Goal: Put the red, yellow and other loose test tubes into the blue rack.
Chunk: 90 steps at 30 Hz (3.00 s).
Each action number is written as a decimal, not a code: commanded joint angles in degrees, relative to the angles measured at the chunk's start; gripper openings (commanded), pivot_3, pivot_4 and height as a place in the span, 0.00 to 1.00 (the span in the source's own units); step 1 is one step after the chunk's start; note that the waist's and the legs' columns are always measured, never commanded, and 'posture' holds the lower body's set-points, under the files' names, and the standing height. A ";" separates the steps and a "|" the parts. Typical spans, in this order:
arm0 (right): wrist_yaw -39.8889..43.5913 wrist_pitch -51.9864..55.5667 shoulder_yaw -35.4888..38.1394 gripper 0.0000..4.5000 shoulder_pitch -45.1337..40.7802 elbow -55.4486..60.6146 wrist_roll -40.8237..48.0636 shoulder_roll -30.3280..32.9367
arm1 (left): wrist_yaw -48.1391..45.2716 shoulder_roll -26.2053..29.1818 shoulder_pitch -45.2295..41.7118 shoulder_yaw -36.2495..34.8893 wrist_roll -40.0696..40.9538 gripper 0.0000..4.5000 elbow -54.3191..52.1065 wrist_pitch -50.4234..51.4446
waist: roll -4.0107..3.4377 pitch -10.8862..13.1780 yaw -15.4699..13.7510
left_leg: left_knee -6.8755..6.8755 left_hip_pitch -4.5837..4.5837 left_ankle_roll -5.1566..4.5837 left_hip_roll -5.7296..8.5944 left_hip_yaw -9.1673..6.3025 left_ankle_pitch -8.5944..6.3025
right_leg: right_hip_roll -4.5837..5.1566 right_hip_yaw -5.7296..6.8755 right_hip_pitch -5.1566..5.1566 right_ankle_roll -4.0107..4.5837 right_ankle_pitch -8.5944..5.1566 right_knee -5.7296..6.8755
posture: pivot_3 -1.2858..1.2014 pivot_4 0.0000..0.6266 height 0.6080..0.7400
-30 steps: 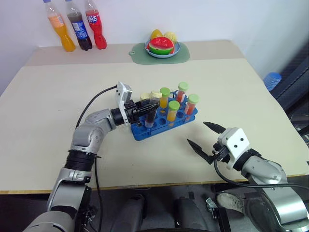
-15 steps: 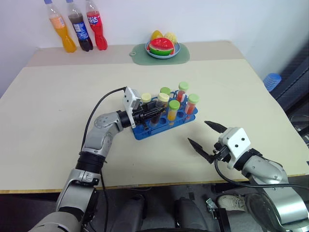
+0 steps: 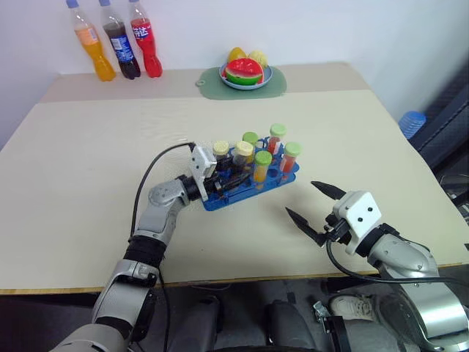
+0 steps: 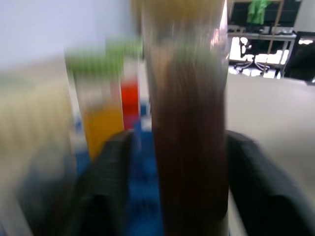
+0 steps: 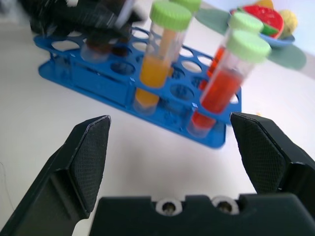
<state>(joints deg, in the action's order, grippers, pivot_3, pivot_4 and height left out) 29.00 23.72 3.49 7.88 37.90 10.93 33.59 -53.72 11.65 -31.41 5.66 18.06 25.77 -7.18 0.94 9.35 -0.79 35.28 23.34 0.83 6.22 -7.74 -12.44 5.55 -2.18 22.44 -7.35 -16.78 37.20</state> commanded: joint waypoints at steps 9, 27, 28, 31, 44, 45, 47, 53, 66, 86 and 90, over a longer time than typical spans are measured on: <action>1.30 -0.32 3.24 0.95 -0.55 1.25 1.07 0.69 | 3.79 -3.05 3.27 -1.62 0.77 0.99 -9.04 -0.41 | 0.01 0.01 0.04 | 0.00 0.01 0.00 0.01 0.01 0.00 | 0.00 0.00 0.01 -0.01 0.00 -0.01 | 0.52 0.24 1.00; 2.25 -0.10 2.79 0.95 -1.86 0.21 1.05 0.54 | 8.46 -0.35 5.41 -0.89 -1.25 0.99 -16.65 7.18 | 0.01 0.01 0.03 | 0.00 0.01 0.00 0.01 0.01 0.00 | 0.00 0.00 0.01 -0.01 0.00 0.00 | 0.52 0.24 1.00; 2.21 -0.14 2.74 0.95 -1.82 0.19 1.02 0.48 | 8.52 -0.23 5.55 -0.91 -1.10 0.99 -17.14 7.53 | 0.01 0.01 0.04 | 0.00 0.01 0.00 0.01 0.01 0.00 | 0.00 0.00 0.00 -0.01 0.00 -0.01 | 0.52 0.24 1.00; 2.06 -0.31 2.49 0.95 -1.80 0.00 0.88 0.26 | 7.77 -0.01 5.89 -0.96 -0.26 0.88 -18.01 8.55 | 0.01 0.01 0.03 | 0.00 0.01 0.00 0.01 0.01 0.00 | 0.00 0.00 0.01 -0.01 0.00 -0.01 | 0.52 0.24 1.00; 1.42 -0.65 1.61 0.95 -1.72 -0.35 0.57 -0.76 | 3.80 0.89 6.86 -2.17 -1.11 0.49 -8.80 -0.77 | 0.01 0.01 0.03 | -0.01 0.01 0.00 0.01 0.01 0.00 | 0.00 0.00 0.01 -0.01 0.00 -0.01 | 0.52 0.24 1.00; 1.37 -0.69 1.52 0.95 -1.75 -0.44 0.54 -0.84 | 3.65 0.91 6.77 -2.16 -1.13 0.49 -8.40 -1.27 | 0.01 0.01 0.03 | -0.01 0.01 0.00 0.01 0.01 0.00 | 0.01 0.00 0.01 -0.01 0.00 -0.01 | 0.52 0.24 1.00; 1.27 -0.78 1.41 0.95 -1.62 -0.47 0.47 -0.99 | 3.32 0.81 6.57 -2.26 -0.62 0.43 -8.22 -1.35 | 0.01 0.01 0.04 | -0.01 0.01 0.00 0.01 0.01 0.00 | 0.01 0.00 0.01 -0.01 0.00 -0.01 | 0.52 0.24 1.00; 1.19 -0.79 1.37 0.95 -1.33 -0.31 0.38 -1.29 | 3.65 0.77 6.30 -2.32 -0.58 0.19 -9.04 -1.03 | 0.01 0.01 0.05 | -0.01 0.01 0.00 0.01 0.01 0.00 | 0.00 0.00 0.02 -0.01 0.00 -0.01 | 0.52 0.24 1.00; 0.62 -0.95 0.63 0.95 -1.31 -0.40 -0.05 -1.88 | 7.16 -0.32 7.04 -2.61 -1.33 0.19 -11.11 -3.39 | 0.01 0.01 0.04 | -0.01 0.02 0.00 0.01 0.01 0.00 | 0.01 0.00 0.02 -0.01 0.00 -0.01 | 0.52 0.24 1.00; 0.92 -0.72 0.72 0.95 -0.91 -0.02 0.35 -1.46 | 8.94 -0.16 10.11 -2.13 -1.96 0.91 -15.87 -0.02 | 0.00 0.01 0.04 | -0.02 0.02 0.00 0.01 0.02 0.00 | 0.00 -0.01 0.03 -0.01 0.00 -0.01 | 0.52 0.24 1.00; 1.14 -0.45 0.56 0.95 -1.41 -0.21 0.48 -1.39 | 8.16 0.89 10.20 -1.80 -1.48 0.91 -18.25 2.19 | 0.00 0.01 0.05 | -0.02 0.02 0.00 0.01 0.02 0.00 | 0.00 -0.01 0.03 -0.01 0.00 -0.01 | 0.52 0.24 1.00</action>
<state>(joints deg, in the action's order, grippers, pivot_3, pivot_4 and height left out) 29.95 23.78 3.56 6.76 36.60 10.93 32.12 -45.13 12.04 -21.03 3.77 15.55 10.60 -5.95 0.95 9.37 -0.74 35.26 23.36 0.83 6.23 -7.72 -12.45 5.55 -2.19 22.47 -7.36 -16.78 37.19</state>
